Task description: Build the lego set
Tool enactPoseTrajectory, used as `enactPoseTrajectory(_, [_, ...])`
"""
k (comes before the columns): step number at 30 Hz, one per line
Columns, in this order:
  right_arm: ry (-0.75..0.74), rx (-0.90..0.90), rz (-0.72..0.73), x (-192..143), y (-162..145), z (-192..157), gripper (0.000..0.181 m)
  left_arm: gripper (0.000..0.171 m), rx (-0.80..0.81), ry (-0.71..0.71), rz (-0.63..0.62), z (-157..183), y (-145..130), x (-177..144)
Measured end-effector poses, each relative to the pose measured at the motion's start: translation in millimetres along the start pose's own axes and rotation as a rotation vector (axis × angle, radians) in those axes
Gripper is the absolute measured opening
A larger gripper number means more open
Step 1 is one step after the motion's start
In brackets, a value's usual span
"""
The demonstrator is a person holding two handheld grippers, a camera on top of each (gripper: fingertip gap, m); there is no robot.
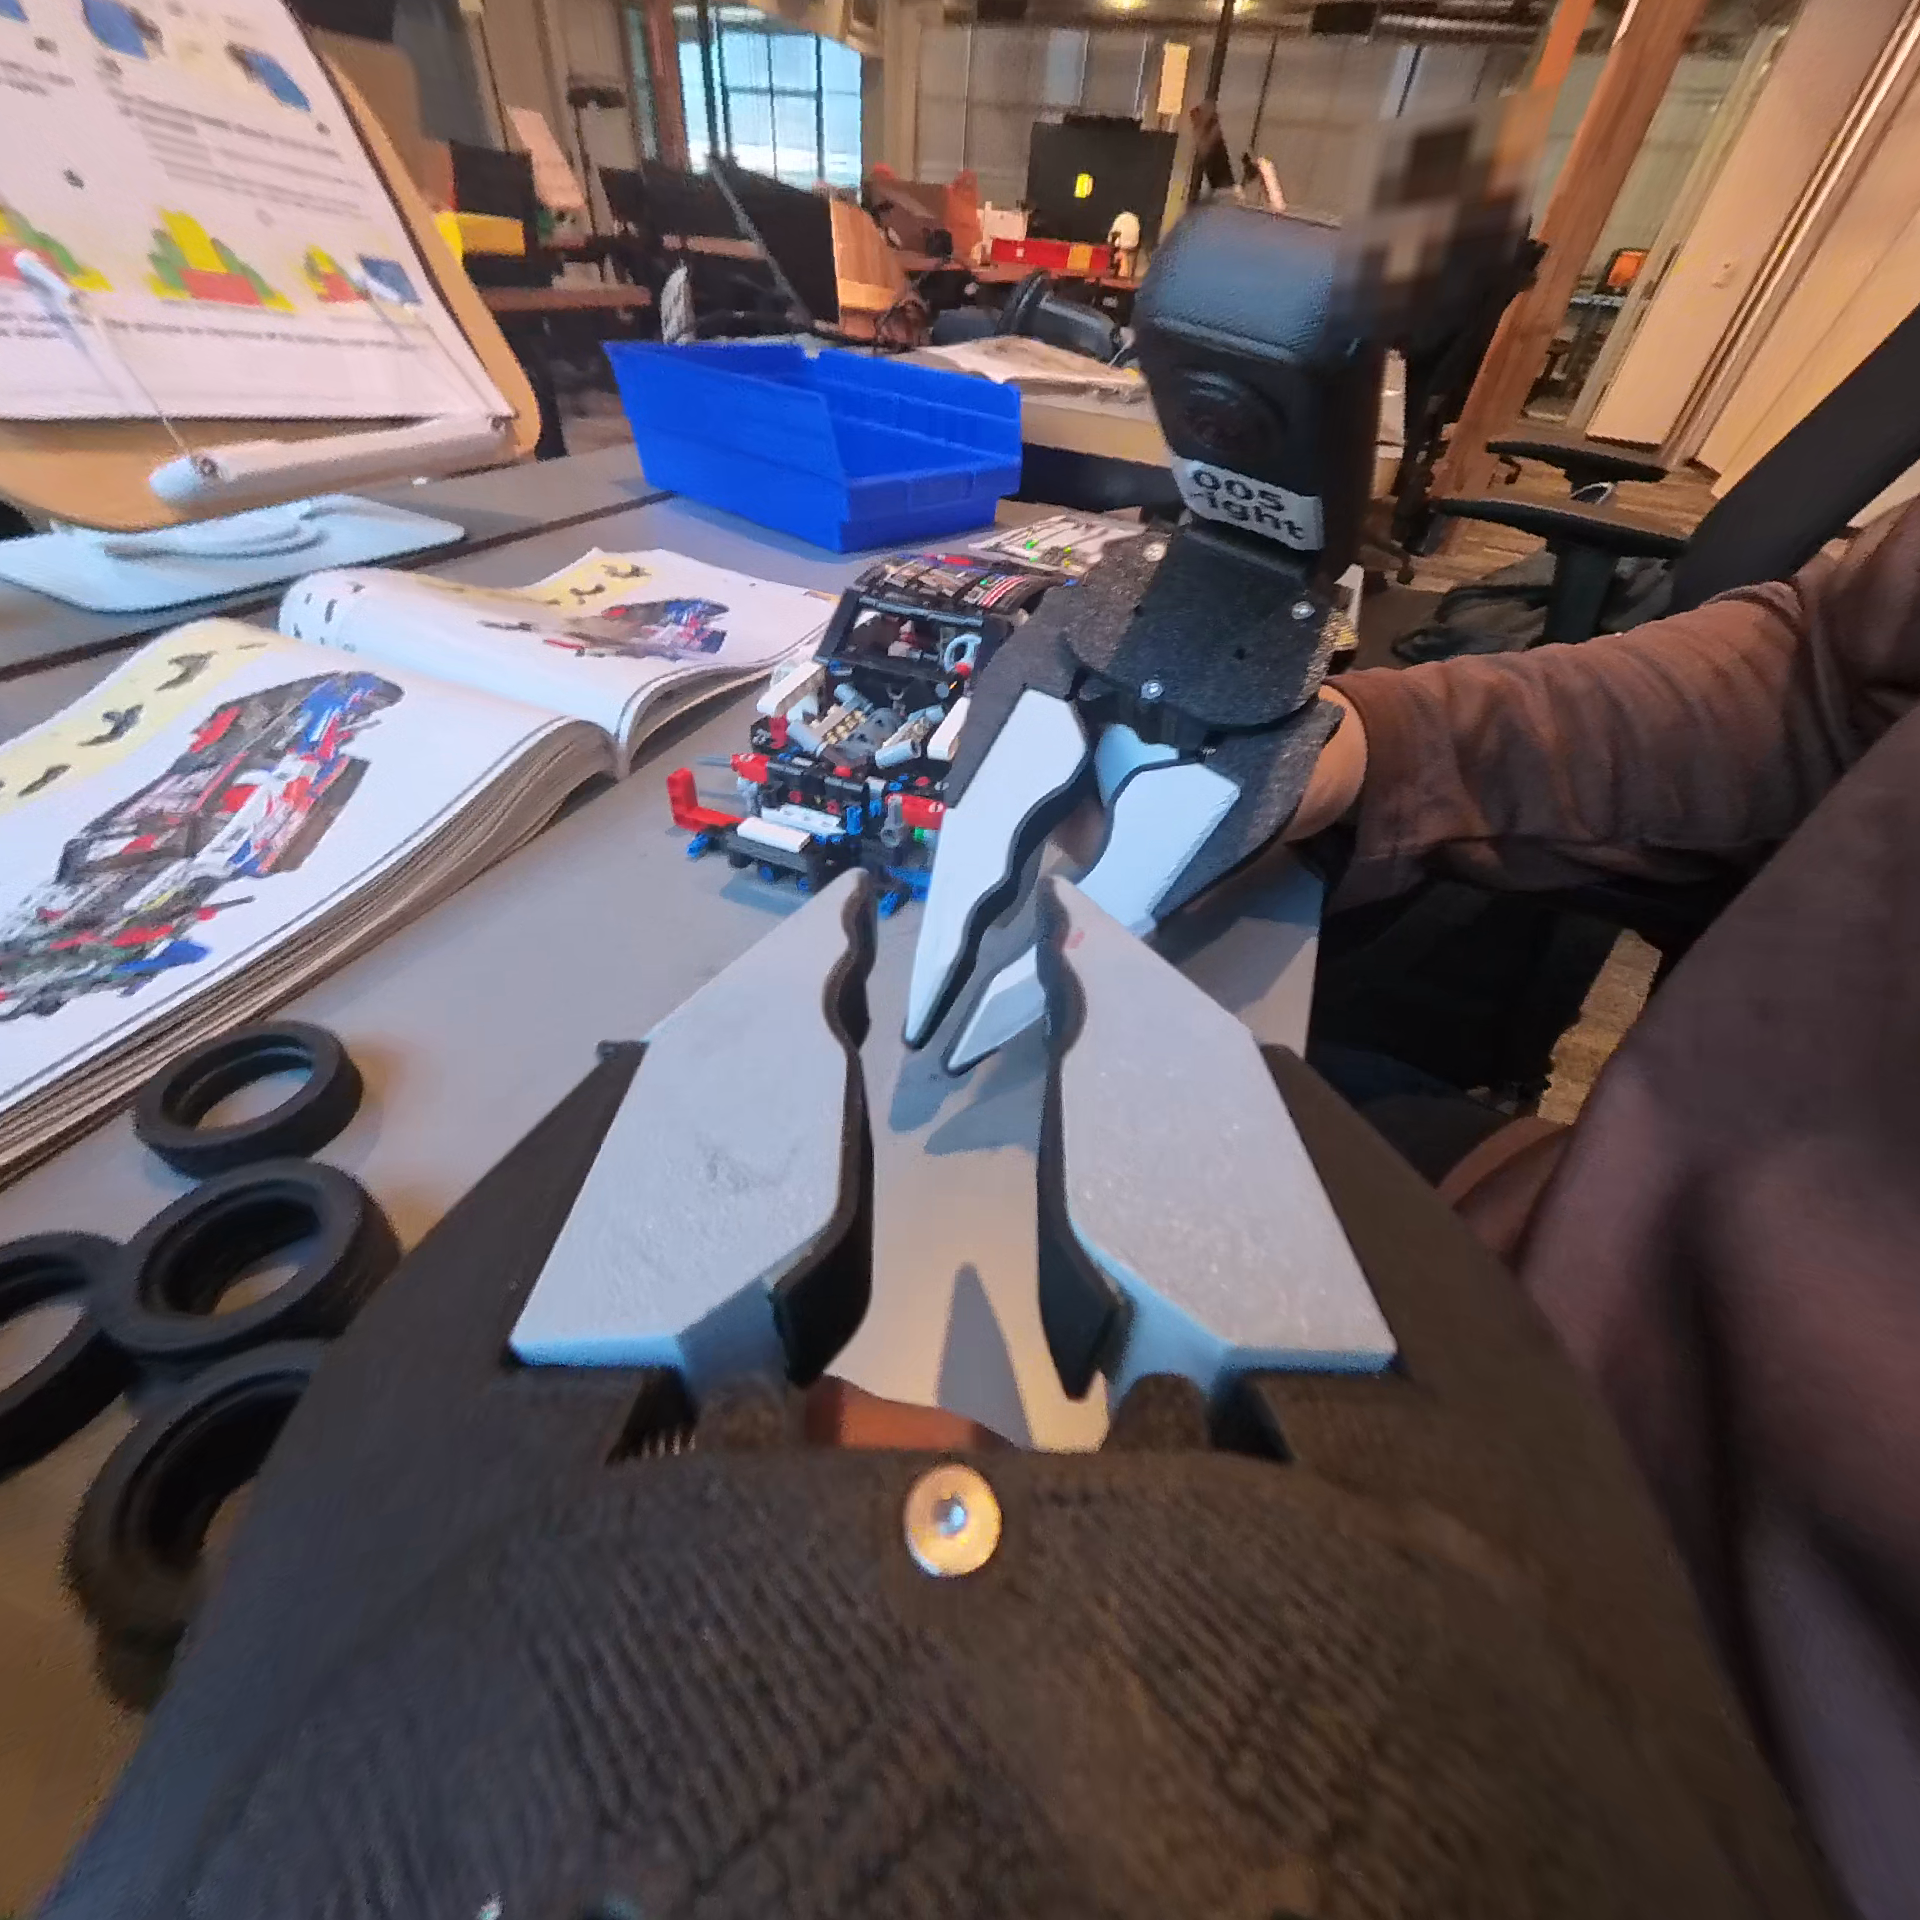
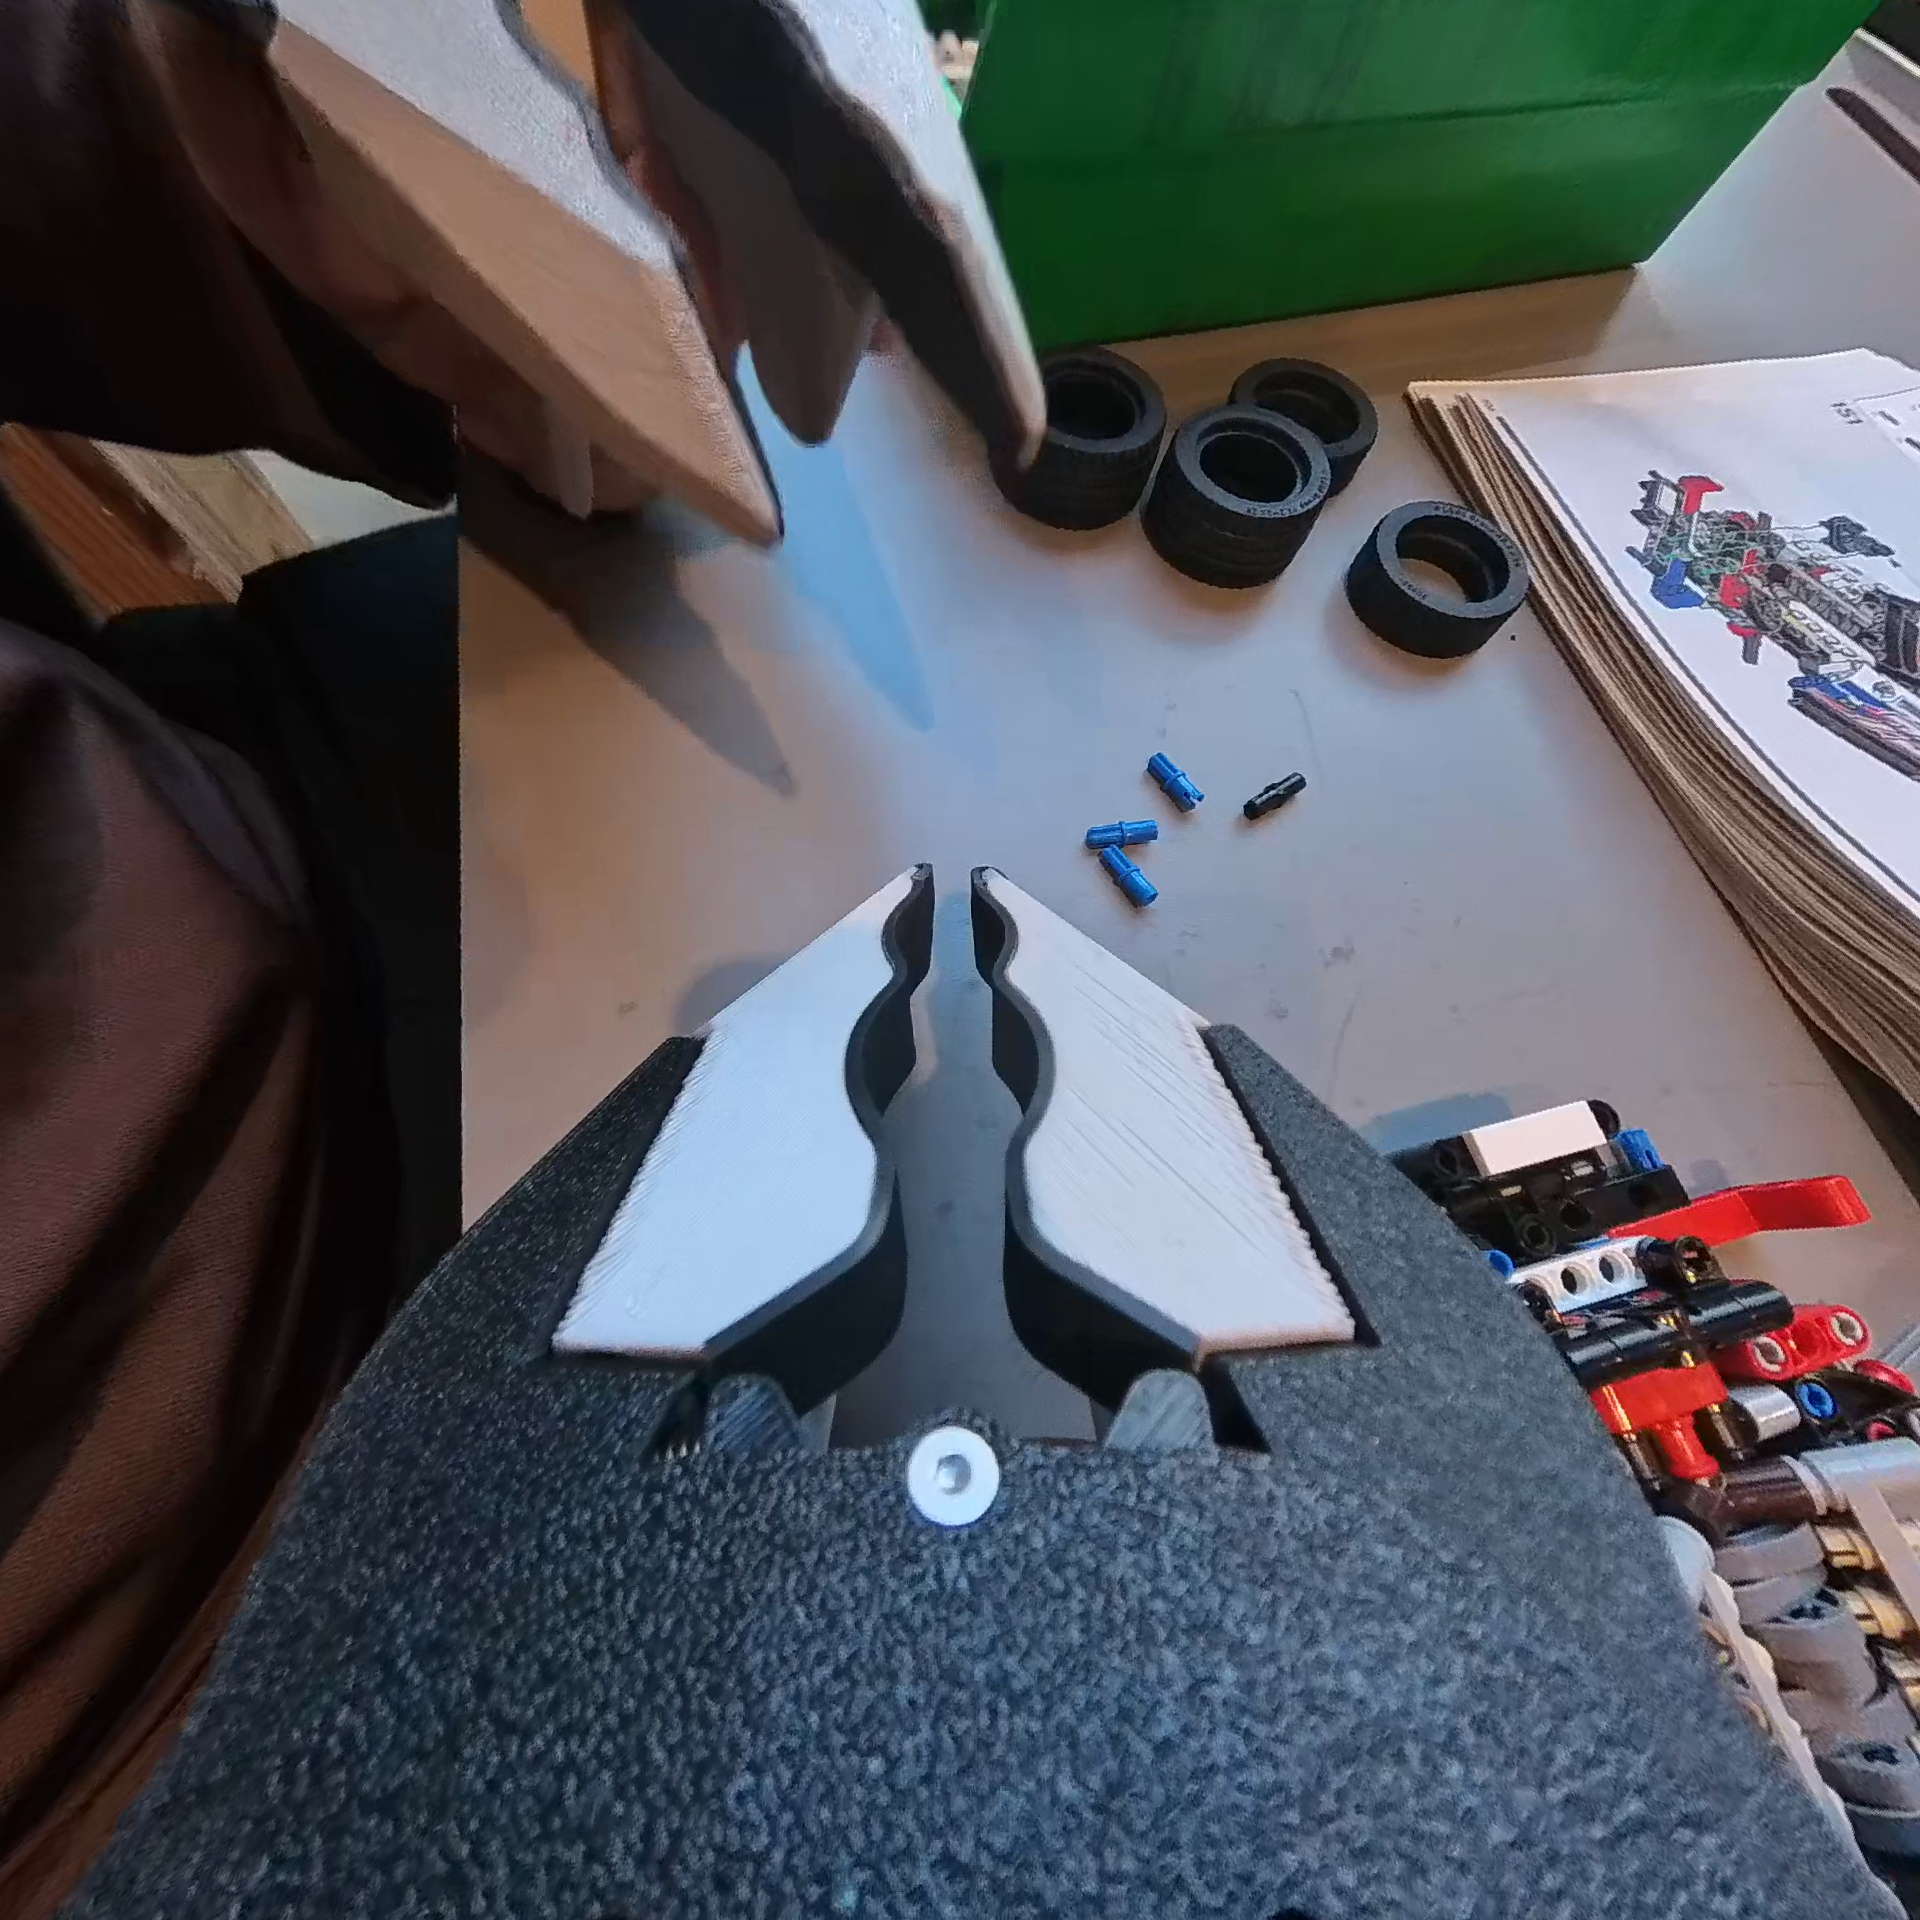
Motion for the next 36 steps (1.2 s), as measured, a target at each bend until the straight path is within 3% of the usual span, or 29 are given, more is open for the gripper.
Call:
enactPoseTrajectory(9, [0.012,0.010,0.004,0,0,1,0.006,0.034,0.048,0.243,0.056,-32,32,-64])
enactPoseTrajectory(15, [0.005,0.011,0.004,0,0,1,0.006,0.037,0.104,0.548,-0.049,-69,52,-128])
enactPoseTrajectory(18, [0.002,0.029,-0.002,0,0,4,0.006,0.036,-0.010,0.632,-0.099,-96,60,-168])
enactPoseTrajectory(22, [0.001,0.063,-0.006,2,0,8,0.006,0.032,-0.111,0.571,-0.205,-122,52,-184])
enactPoseTrajectory(25, [-0.023,0.076,-0.003,2,0,11,0.006,0.034,-0.106,0.699,-0.319,-142,45,-193])
enactPoseTrajectory(28, [-0.049,0.071,-0.007,2,0,11,0.006,0.030,-0.173,0.779,-0.328,-154,39,-210])
enactPoseTrajectory(31, [-0.048,0.075,-0.016,3,0,11,0.006,0.000,-0.272,0.854,-0.326,-165,26,-219])
enactPoseTrajectory(36, [-0.029,0.107,0.000,2,0,15,0.006,0.000,-0.337,0.955,-0.337,-179,14,-220])
Point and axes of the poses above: each gripper's, where its closed fingertips meet, x out along the fingers, y out of its top, z = x × y across the jaws, the point moved 8 cm from there along -x, back along the fingers, and after that the axes turned 6 degrees about -z, right-handed, at the moved point
